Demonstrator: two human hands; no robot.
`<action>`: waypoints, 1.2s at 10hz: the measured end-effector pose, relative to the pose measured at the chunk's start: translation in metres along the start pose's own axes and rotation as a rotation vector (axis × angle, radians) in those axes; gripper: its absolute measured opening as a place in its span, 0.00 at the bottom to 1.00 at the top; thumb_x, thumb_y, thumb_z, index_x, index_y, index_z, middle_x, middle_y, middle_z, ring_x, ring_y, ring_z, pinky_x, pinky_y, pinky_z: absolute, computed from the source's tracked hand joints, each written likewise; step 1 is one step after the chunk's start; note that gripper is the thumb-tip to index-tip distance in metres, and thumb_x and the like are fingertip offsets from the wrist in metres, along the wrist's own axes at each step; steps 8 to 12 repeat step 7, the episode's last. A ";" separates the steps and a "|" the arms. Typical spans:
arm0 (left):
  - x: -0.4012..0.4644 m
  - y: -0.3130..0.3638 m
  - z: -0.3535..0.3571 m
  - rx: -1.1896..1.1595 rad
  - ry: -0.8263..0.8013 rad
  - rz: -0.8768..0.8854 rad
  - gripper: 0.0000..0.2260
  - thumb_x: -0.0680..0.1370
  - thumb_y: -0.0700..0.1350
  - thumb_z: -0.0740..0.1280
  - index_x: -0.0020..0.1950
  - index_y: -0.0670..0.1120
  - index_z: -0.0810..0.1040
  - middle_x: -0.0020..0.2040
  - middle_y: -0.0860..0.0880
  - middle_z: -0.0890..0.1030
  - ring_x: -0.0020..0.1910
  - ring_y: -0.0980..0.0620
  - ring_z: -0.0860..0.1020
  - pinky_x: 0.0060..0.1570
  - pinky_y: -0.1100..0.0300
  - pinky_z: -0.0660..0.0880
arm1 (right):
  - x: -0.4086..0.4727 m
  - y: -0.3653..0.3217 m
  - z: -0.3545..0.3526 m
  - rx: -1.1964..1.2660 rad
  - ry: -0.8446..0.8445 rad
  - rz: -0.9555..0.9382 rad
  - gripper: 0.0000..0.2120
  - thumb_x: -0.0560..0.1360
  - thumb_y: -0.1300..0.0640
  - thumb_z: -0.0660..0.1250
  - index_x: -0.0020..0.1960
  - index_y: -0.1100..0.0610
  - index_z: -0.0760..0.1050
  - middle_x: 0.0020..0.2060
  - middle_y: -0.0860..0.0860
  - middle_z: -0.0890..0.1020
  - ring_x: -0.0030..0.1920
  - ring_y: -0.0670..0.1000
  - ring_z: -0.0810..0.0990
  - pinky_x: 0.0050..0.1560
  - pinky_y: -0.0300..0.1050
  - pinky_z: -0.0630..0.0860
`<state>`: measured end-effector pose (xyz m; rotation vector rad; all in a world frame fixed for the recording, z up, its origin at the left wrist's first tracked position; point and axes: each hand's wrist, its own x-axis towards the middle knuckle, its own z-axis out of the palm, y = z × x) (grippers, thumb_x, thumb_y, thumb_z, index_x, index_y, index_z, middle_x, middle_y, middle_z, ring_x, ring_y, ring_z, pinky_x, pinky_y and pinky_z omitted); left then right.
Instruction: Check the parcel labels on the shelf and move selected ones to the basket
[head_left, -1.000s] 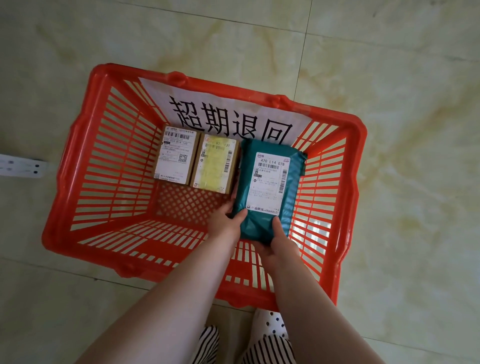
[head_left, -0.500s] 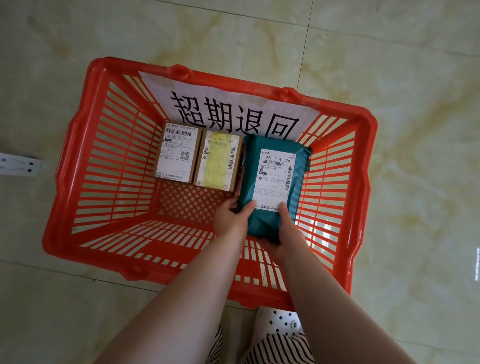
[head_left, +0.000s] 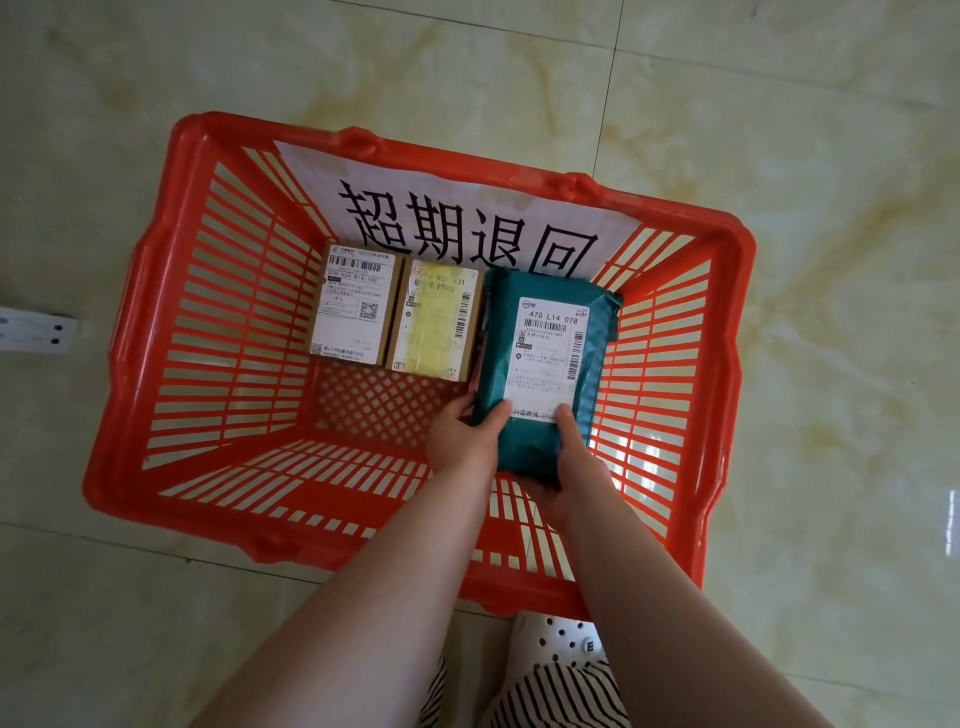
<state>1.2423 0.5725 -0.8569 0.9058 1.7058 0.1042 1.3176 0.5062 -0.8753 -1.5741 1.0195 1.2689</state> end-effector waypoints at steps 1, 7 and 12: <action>-0.001 0.001 0.000 0.011 0.004 0.007 0.23 0.74 0.50 0.73 0.67 0.48 0.75 0.62 0.47 0.79 0.59 0.45 0.78 0.51 0.55 0.78 | -0.002 0.001 -0.001 0.010 -0.005 -0.004 0.33 0.71 0.43 0.74 0.67 0.59 0.69 0.57 0.59 0.79 0.49 0.59 0.82 0.48 0.57 0.84; -0.018 0.016 -0.008 0.063 0.025 -0.048 0.24 0.74 0.54 0.71 0.66 0.44 0.75 0.63 0.46 0.79 0.60 0.45 0.78 0.47 0.58 0.73 | -0.018 0.007 -0.008 -0.085 0.031 0.010 0.28 0.72 0.41 0.73 0.62 0.59 0.73 0.53 0.59 0.83 0.50 0.58 0.85 0.54 0.53 0.82; -0.018 0.016 -0.008 0.063 0.025 -0.048 0.24 0.74 0.54 0.71 0.66 0.44 0.75 0.63 0.46 0.79 0.60 0.45 0.78 0.47 0.58 0.73 | -0.018 0.007 -0.008 -0.085 0.031 0.010 0.28 0.72 0.41 0.73 0.62 0.59 0.73 0.53 0.59 0.83 0.50 0.58 0.85 0.54 0.53 0.82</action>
